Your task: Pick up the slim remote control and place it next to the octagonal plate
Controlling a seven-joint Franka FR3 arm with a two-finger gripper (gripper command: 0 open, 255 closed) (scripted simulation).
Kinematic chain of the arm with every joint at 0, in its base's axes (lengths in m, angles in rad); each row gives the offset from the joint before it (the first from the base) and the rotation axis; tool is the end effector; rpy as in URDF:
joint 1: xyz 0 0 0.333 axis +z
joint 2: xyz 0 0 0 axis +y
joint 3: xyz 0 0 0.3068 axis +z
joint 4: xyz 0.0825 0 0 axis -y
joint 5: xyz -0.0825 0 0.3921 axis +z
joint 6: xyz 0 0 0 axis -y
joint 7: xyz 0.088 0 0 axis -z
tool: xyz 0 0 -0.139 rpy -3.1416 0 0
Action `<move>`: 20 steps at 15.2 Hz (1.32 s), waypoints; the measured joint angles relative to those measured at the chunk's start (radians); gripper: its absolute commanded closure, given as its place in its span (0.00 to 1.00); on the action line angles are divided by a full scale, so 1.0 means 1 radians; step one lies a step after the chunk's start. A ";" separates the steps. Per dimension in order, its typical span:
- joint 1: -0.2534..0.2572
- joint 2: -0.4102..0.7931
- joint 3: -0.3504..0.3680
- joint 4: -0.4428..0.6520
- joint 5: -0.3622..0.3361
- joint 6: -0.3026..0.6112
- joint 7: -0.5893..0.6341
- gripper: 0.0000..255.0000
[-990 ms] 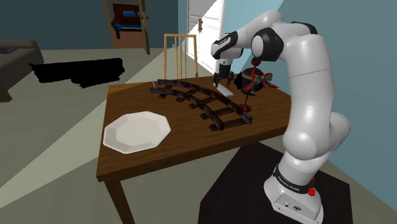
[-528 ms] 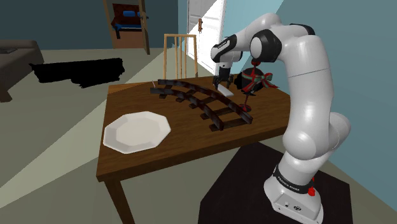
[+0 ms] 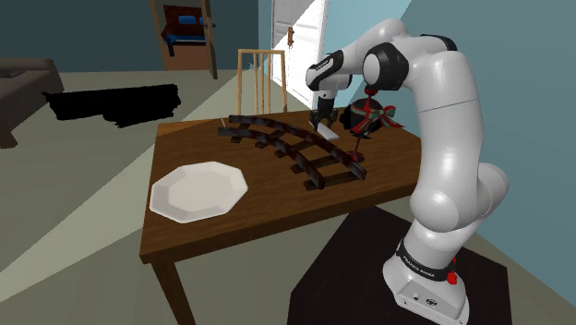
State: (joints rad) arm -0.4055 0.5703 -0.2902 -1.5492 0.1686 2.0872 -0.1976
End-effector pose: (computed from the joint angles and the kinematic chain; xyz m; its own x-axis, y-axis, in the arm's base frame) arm 0.5580 -0.4189 0.2837 0.8582 -0.5133 -0.0078 -0.5133 -0.8582 0.0078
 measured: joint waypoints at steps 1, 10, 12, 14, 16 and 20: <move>0.000 0.000 0.000 0.000 0.000 0.000 0.000 1.00; 0.002 -0.022 -0.004 0.017 -0.007 -0.039 0.004 1.00; 0.001 -0.027 -0.006 0.038 -0.010 -0.064 0.006 1.00; 0.003 -0.040 -0.008 0.048 -0.014 -0.086 0.009 1.00; 0.002 -0.049 -0.010 0.055 -0.017 -0.103 0.008 1.00; 0.002 -0.065 -0.013 0.090 -0.022 -0.152 0.012 1.00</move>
State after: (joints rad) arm -0.4039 0.5056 -0.3037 -1.4592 0.1461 1.9350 -0.1859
